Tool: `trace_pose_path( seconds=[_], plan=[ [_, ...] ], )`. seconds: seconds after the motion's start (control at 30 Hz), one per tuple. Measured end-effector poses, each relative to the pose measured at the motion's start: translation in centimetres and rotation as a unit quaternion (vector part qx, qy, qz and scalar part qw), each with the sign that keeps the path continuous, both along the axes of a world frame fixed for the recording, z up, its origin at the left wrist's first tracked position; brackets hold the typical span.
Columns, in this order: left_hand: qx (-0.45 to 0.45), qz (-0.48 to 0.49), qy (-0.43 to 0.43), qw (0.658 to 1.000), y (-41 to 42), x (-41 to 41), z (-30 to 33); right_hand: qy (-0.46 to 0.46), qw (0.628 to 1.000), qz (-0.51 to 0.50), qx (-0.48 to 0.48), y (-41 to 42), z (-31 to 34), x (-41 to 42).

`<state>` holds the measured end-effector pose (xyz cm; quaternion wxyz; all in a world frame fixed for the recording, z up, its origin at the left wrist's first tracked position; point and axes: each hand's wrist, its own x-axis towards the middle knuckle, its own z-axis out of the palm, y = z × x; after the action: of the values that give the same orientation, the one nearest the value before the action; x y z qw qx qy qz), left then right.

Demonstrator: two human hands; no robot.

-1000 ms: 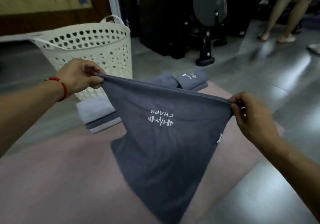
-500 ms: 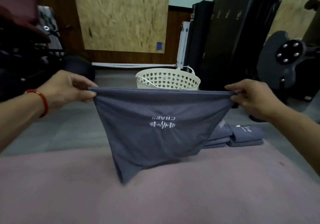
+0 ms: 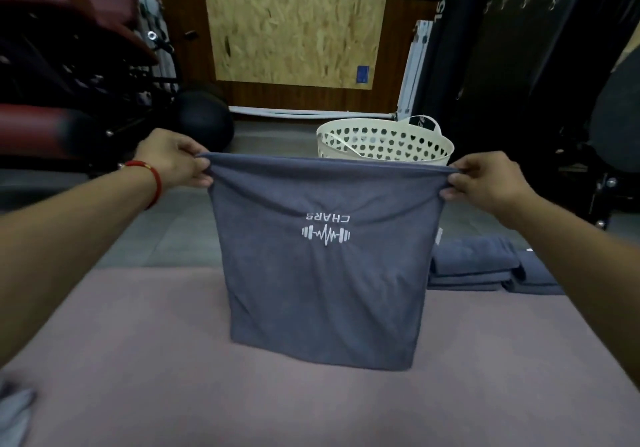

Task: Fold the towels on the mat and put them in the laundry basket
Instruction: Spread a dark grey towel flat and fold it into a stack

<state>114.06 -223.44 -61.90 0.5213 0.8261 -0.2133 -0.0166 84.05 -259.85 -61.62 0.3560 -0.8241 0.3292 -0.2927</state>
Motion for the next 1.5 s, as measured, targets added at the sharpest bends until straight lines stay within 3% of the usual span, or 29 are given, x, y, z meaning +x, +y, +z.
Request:
trace_pose_path(
  seconds=[0.13, 0.27, 0.33, 0.47, 0.67, 0.87, 1.0, 1.17, 1.27, 1.43, 1.5],
  plan=[
    [-0.029, 0.062, -0.064, 0.996, -1.4, -0.7, 0.4, -0.062, 0.998, 0.0, 0.026, -1.0, 0.0, 1.1],
    [-0.049, 0.028, -0.087, 0.995, 0.9, -3.5, -0.3, -0.063, 0.998, 0.022, 0.01, 0.8, -0.4, -2.0],
    [-0.065, 0.008, -0.053, 0.996, 2.3, -5.4, -3.7, -0.06, 0.997, 0.039, 0.032, 2.2, -3.4, -4.0],
    [0.005, 0.009, 0.058, 0.998, 5.4, -10.0, -16.1, 0.017, 0.992, 0.033, 0.124, 4.5, -13.9, -7.6],
    [0.018, 0.094, 0.325, 0.941, 9.4, -17.1, -32.3, 0.179, 0.958, -0.06, 0.215, 9.1, -29.7, -10.9],
    [-0.046, 0.14, 0.428, 0.892, 10.0, -17.7, -34.6, 0.23, 0.923, -0.106, 0.289, 10.3, -35.3, -12.7],
    [-0.037, 0.111, 0.399, 0.909, 10.5, -17.9, -34.5, 0.248, 0.933, -0.096, 0.241, 9.7, -35.6, -13.9],
    [0.042, 0.071, 0.408, 0.909, 14.5, -20.5, -34.3, 0.349, 0.922, -0.002, 0.164, 11.3, -35.1, -17.8],
    [0.143, 0.0, 0.402, 0.904, 17.9, -22.8, -34.8, 0.398, 0.904, 0.044, 0.151, 13.0, -35.4, -21.0],
    [0.276, -0.078, 0.358, 0.888, 21.4, -25.2, -35.1, 0.484, 0.863, 0.127, 0.072, 15.8, -35.4, -25.1],
    [0.361, -0.134, 0.3, 0.873, 21.4, -25.3, -35.2, 0.515, 0.843, 0.141, 0.057, 16.8, -34.9, -25.8]
  ],
)
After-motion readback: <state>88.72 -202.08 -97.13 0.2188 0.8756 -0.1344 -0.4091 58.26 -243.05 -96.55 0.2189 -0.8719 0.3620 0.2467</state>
